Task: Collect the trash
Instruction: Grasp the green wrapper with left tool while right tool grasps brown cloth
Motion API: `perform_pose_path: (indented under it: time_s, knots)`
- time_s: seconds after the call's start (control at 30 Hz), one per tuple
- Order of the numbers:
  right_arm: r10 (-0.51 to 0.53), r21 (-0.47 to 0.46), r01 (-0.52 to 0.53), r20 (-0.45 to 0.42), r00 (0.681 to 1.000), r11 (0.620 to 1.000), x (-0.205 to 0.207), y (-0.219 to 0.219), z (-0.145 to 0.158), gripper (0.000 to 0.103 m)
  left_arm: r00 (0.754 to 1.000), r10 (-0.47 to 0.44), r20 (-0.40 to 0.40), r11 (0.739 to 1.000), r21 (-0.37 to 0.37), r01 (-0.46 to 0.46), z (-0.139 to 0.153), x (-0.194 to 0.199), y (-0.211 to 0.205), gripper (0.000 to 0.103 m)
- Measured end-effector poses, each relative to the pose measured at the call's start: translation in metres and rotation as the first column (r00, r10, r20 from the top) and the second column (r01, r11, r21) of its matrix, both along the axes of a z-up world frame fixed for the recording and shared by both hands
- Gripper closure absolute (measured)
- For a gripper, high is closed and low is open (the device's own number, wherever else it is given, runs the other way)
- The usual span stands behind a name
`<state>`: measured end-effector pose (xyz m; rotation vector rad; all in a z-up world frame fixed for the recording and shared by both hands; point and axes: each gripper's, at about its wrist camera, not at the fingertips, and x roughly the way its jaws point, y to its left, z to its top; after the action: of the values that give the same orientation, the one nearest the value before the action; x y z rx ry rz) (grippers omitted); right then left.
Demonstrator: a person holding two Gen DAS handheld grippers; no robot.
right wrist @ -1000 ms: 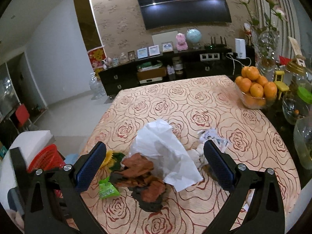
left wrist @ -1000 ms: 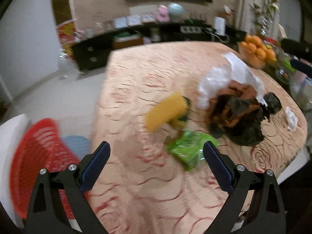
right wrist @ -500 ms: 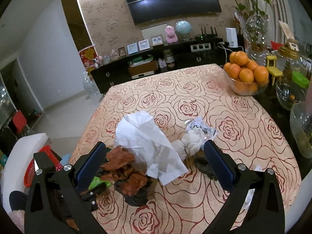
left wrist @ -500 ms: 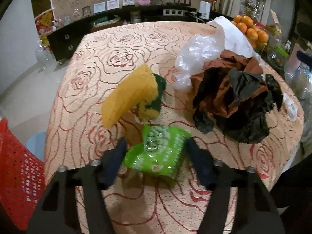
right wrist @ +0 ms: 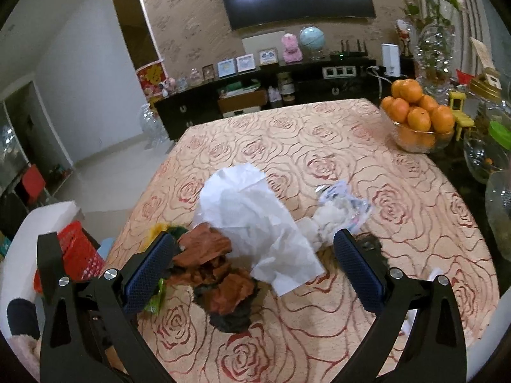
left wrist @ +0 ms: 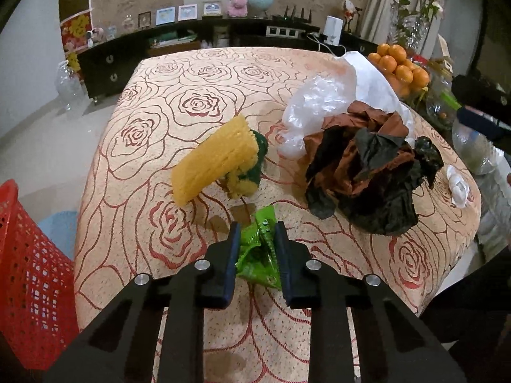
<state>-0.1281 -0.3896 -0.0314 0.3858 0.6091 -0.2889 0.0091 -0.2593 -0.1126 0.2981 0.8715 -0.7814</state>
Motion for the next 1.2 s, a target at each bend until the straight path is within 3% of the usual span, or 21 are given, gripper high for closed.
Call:
perform_pose_path:
  time_s: [0.1,0.3,0.47,0.57,0.67,0.8,1.07,1.2]
  knots:
    - [0.072,0.009,-0.072,0.009,0.997,0.997,0.008,0.013,-0.004,0.006,1.0,0.015,0.002,1.0,-0.023,-0.015,0.008,0.0,0.009,0.084]
    - [0.166,-0.076,-0.168,-0.038,0.985,0.983,0.034,0.047,-0.016,0.006,0.997,0.067,0.026,0.994,-0.09,-0.065,0.033,0.001,0.03,0.084]
    - [0.168,-0.171,-0.184,-0.104,0.98,0.968,0.051,0.06,-0.027,0.006,0.993,0.109,0.053,0.987,-0.123,-0.102,0.049,0.002,0.046,0.084]
    - [0.161,-0.171,-0.188,-0.157,0.974,0.967,0.063,0.059,-0.039,0.013,0.99,0.131,0.049,0.983,-0.135,-0.123,0.053,0.006,0.053,0.084]
    - [0.164,-0.16,-0.196,-0.195,0.967,0.967,0.071,0.059,-0.048,0.027,0.988,0.15,0.045,0.979,-0.144,-0.142,0.055,0.01,0.06,0.084]
    - [0.179,-0.132,-0.201,-0.159,0.971,0.971,0.07,0.058,-0.041,0.031,0.985,0.164,0.052,0.975,-0.164,-0.154,0.061,0.01,0.066,0.084]
    - [0.248,-0.017,-0.248,0.047,0.968,0.969,0.051,0.055,0.003,0.032,0.977,0.196,0.085,0.962,-0.208,-0.174,0.076,0.007,0.081,0.084]
    - [0.24,-0.038,-0.237,0.08,0.968,0.971,0.047,0.059,0.018,0.032,0.972,0.216,0.095,0.955,-0.229,-0.19,0.084,0.009,0.09,0.084]
